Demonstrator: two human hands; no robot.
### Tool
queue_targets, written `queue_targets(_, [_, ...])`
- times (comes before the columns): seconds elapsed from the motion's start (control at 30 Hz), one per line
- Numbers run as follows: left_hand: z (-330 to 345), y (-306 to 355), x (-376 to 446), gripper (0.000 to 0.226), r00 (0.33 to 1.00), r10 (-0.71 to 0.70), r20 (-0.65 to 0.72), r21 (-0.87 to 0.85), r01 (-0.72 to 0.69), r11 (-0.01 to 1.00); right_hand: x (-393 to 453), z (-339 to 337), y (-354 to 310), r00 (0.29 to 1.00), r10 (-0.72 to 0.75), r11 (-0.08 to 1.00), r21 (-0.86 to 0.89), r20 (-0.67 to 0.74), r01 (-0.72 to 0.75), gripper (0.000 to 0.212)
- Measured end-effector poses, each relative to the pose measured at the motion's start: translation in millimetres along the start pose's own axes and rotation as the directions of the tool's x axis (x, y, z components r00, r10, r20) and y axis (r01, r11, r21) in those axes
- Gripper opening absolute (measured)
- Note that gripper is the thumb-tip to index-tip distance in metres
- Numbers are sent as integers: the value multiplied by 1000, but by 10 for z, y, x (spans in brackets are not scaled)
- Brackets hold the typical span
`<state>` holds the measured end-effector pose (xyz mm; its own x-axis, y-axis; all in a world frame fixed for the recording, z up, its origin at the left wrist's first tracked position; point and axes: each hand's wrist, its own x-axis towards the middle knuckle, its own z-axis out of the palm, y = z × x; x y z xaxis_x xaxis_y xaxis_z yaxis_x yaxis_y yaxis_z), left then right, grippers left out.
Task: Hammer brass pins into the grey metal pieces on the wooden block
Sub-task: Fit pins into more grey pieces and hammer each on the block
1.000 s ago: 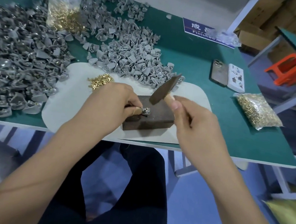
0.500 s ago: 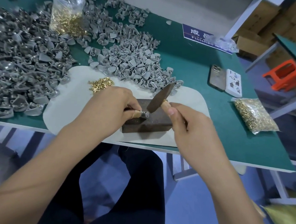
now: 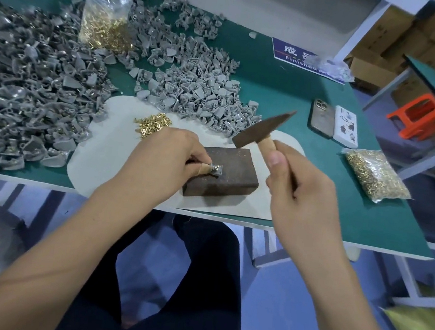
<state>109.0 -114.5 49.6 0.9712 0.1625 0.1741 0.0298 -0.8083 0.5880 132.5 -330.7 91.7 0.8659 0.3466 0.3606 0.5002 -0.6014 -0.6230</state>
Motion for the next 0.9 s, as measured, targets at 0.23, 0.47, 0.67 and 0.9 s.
queue_targets(0.23, [-6,23,-19,10,999,-15,-31,47,17,999,-143,256,135,983,89,991,-114,159,-71,30])
queue_targets(0.47, [61,19,-114,12,996,20,-89,37,-17,999,-78,209,128,978,108,988,-127,179,-86,34])
queue_targets(0.67, [134,16,-176,13,987,-3,-158,-4,3,1000,-76,185,109,974,108,988,-127,201,-84,33])
queue_targets(0.9, [94,76,-174,7,989,3,-148,98,12,995,-31,69,69,972,83,992,-112,222,-60,27])
